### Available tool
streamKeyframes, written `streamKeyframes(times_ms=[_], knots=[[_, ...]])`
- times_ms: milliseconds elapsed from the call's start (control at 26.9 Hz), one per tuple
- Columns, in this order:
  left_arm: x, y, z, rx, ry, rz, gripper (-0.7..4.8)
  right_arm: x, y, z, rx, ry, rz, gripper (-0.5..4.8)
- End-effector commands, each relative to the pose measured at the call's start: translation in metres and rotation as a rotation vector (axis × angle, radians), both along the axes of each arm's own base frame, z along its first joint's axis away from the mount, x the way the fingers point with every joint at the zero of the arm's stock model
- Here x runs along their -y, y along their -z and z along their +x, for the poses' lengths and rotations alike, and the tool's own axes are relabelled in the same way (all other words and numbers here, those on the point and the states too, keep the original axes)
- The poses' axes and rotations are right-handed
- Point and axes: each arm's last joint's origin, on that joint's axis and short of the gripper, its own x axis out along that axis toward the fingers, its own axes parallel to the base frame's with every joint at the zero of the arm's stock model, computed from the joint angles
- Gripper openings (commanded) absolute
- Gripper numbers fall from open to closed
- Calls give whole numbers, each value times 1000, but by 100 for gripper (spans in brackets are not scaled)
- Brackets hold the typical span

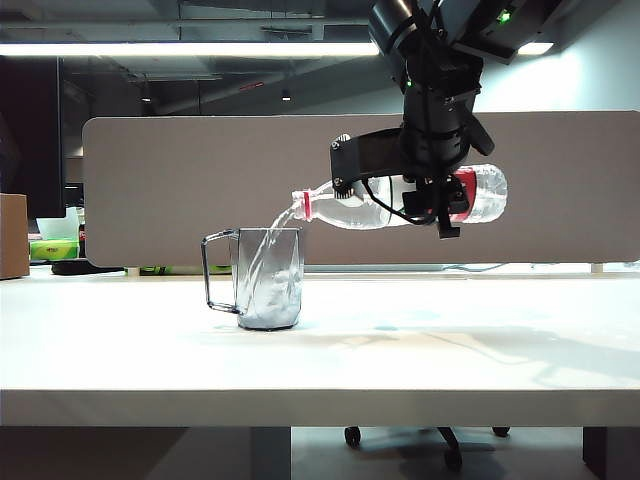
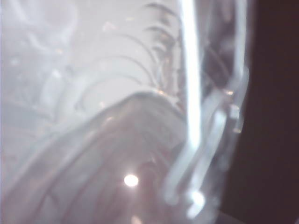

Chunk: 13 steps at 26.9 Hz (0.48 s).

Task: Pick up the mineral water bottle on the table and pour water into the mug until it's half full.

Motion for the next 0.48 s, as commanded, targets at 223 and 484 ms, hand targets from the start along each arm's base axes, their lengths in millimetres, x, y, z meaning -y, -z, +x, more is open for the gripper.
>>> streamKeyframes(times_ms=[223, 484], knots=[[0, -1, 0, 10, 2, 1, -5, -1, -14, 2, 97, 50, -32, 193], [0, -1, 0, 10, 2, 1, -5, -8, -24, 2, 181, 33, -70, 193]])
